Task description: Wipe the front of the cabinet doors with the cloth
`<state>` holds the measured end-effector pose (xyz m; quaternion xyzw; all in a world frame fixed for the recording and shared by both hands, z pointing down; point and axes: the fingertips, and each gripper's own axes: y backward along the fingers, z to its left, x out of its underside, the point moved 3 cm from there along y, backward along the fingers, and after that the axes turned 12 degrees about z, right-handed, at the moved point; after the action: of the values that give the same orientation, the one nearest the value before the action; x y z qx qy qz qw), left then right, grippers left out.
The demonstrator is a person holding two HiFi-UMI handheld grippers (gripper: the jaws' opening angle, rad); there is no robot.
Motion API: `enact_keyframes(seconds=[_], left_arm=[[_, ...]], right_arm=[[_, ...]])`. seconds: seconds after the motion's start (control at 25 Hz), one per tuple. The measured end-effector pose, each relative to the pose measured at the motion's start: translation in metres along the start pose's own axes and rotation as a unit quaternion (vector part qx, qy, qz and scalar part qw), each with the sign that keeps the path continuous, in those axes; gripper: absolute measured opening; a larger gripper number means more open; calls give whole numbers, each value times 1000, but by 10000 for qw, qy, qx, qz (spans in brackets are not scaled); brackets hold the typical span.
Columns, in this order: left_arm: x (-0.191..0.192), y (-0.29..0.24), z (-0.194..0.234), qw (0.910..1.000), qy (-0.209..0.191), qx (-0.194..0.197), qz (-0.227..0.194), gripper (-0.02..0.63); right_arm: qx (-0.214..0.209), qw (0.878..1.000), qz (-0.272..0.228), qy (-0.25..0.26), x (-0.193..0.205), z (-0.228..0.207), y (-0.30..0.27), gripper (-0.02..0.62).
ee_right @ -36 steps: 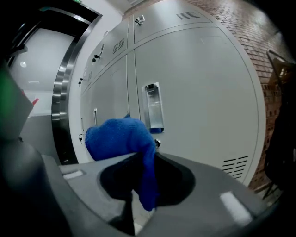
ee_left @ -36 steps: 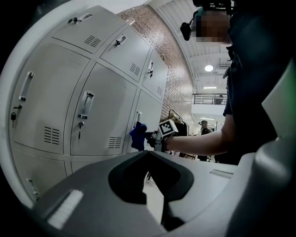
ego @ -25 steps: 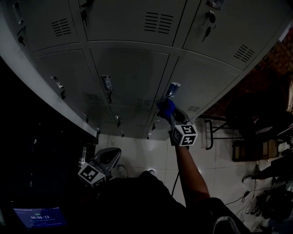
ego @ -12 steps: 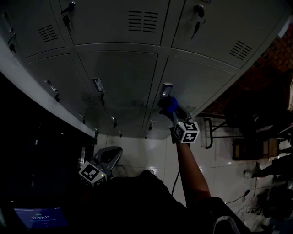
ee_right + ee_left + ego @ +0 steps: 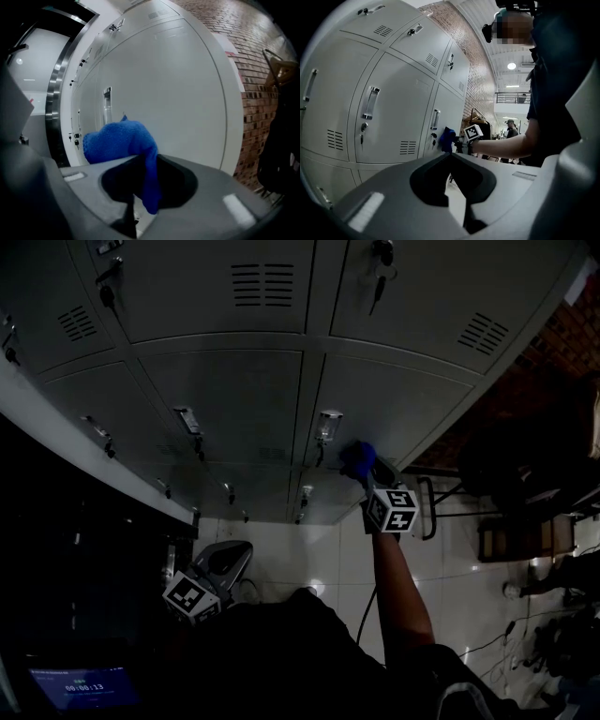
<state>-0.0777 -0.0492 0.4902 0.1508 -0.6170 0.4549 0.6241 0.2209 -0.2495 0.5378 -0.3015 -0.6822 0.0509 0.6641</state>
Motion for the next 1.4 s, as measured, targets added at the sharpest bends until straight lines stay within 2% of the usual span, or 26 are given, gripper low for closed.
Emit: enact_keyframes(seconds=[0.24, 0.4, 0.64, 0.76, 0.92, 1.2, 1.4], left_arm=[[4, -7, -2, 9999, -124, 106, -28, 0], [4, -5, -5, 9999, -16, 145, 15, 0], [10, 1, -7, 9997, -105, 205, 2, 0], [11, 3, -8, 9997, -94, 222, 11, 0], [14, 7, -8, 9997, -101, 224, -7, 0], [18, 21, -7, 9999, 51, 149, 13, 0], [20, 25, -5, 9999, 56, 111, -9, 0]], right_arm=[[587, 9978, 53, -316, 14, -53, 18, 69], [934, 9951, 129, -301, 19, -83, 30, 69], [1352, 9890, 142, -582, 28, -112, 44, 69], [1396, 9883, 123, -604, 26, -110, 49, 69], [1134, 9914, 1, -658, 30, -80, 50, 69], [249, 9981, 218, -517, 56, 23, 14, 69], [-356, 9985, 382, -159, 62, 90, -17, 69]])
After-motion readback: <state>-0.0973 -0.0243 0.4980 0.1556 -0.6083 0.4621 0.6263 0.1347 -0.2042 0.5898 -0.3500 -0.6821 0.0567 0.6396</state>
